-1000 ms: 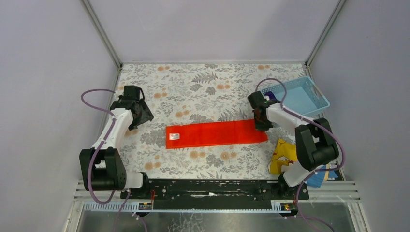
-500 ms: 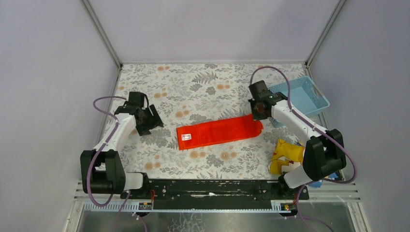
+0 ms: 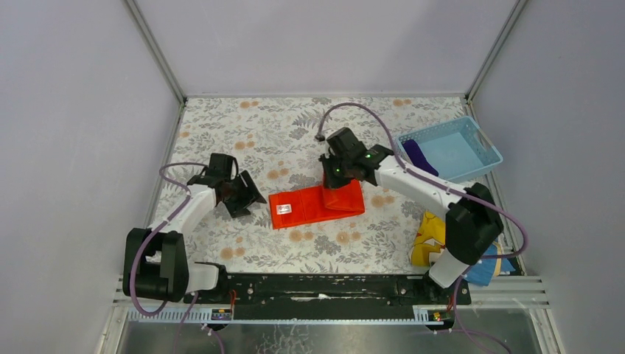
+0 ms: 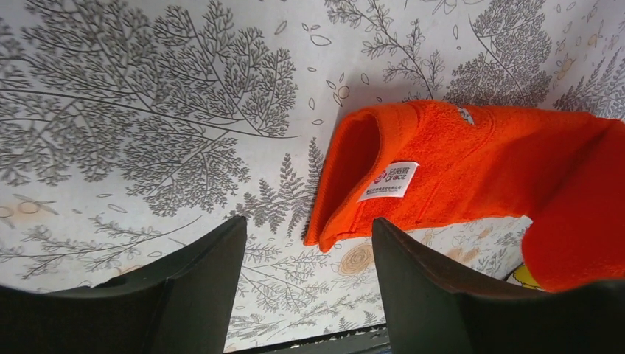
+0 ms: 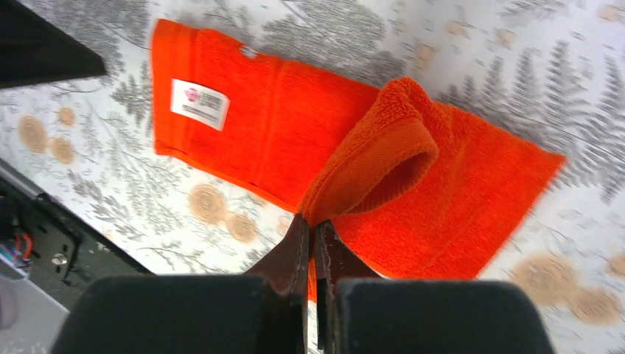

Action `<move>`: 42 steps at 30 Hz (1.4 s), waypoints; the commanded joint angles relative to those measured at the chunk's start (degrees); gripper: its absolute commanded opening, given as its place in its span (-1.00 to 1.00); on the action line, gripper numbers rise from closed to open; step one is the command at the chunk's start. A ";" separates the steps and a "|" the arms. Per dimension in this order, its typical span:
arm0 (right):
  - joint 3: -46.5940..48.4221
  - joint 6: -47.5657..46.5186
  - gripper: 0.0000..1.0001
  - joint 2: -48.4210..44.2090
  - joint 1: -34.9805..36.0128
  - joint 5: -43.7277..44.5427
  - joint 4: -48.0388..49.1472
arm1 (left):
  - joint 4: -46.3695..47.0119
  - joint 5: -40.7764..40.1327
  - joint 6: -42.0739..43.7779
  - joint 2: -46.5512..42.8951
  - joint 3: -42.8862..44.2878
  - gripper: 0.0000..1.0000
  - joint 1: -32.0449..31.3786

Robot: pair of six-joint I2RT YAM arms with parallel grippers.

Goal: Roll the towels
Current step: Fold the towel at the center of the board.

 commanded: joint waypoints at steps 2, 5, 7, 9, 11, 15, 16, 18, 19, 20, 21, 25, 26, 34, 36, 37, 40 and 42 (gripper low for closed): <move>6.67 3.54 -1.00 5.91 4.09 -4.51 3.24 | 7.29 1.65 -4.11 0.97 -2.44 0.18 -2.13; 9.43 4.55 -1.00 8.96 5.62 -5.14 3.02 | 8.29 1.64 -4.50 2.08 -2.95 0.08 -2.89; 11.58 4.77 -1.00 11.34 6.64 -5.86 1.82 | 8.80 2.15 -4.53 2.78 -3.10 0.00 -3.16; 13.24 4.68 -1.00 13.02 7.49 -6.50 0.60 | 9.37 2.79 -4.59 3.25 -3.23 -0.03 -3.52; 14.27 4.90 -1.00 14.28 8.11 -6.87 0.10 | 9.81 2.72 -4.68 3.47 -3.40 -0.05 -4.09; 15.91 5.44 -1.00 16.99 9.17 -8.13 -0.04 | 10.95 2.52 -5.00 4.74 -3.83 -0.13 -4.73; 16.47 5.64 -1.00 17.67 9.45 -8.32 -0.15 | 11.26 2.63 -5.05 5.20 -3.85 -0.14 -4.94; 17.57 5.88 -1.00 19.21 9.92 -8.59 -0.17 | 11.79 2.72 -5.22 6.09 -3.92 -0.20 -5.34; 18.27 6.07 -1.00 19.84 9.99 -8.74 -0.07 | 12.01 2.74 -5.30 6.42 -4.00 -0.22 -5.64; 18.67 6.35 -1.00 20.47 10.21 -8.79 0.10 | 12.23 2.60 -5.43 6.73 -4.07 -0.23 -5.79; 19.03 6.68 -1.00 21.04 10.29 -8.91 0.35 | 12.47 2.45 -5.49 6.97 -4.11 -0.25 -6.02; 20.38 7.20 -1.00 22.96 10.75 -9.35 1.44 | 12.73 1.42 -5.67 8.14 -4.05 -0.40 -6.90; 20.63 6.98 -1.00 23.31 10.98 -9.53 1.35 | 12.68 0.97 -5.67 8.36 -4.03 -0.45 -7.07; 23.08 5.58 -1.00 23.51 12.64 -8.81 1.03 | 12.68 -1.15 -5.76 10.72 -4.00 -0.69 -8.48; 23.78 5.17 -1.00 23.43 12.96 -8.15 0.58 | 12.67 -1.48 -5.76 10.93 -4.10 -0.72 -8.72; 23.92 5.07 -1.00 23.42 13.07 -7.89 0.56 | 12.67 -1.72 -5.76 10.90 -4.11 -0.73 -8.73; 24.57 4.81 -1.00 23.57 13.26 -8.09 0.51 | 12.10 -2.34 -5.68 10.95 -3.99 -0.73 -8.91; 24.66 4.72 -1.00 24.08 13.36 -8.21 0.68 | 11.82 -2.85 -5.67 10.68 -3.87 -0.74 -8.93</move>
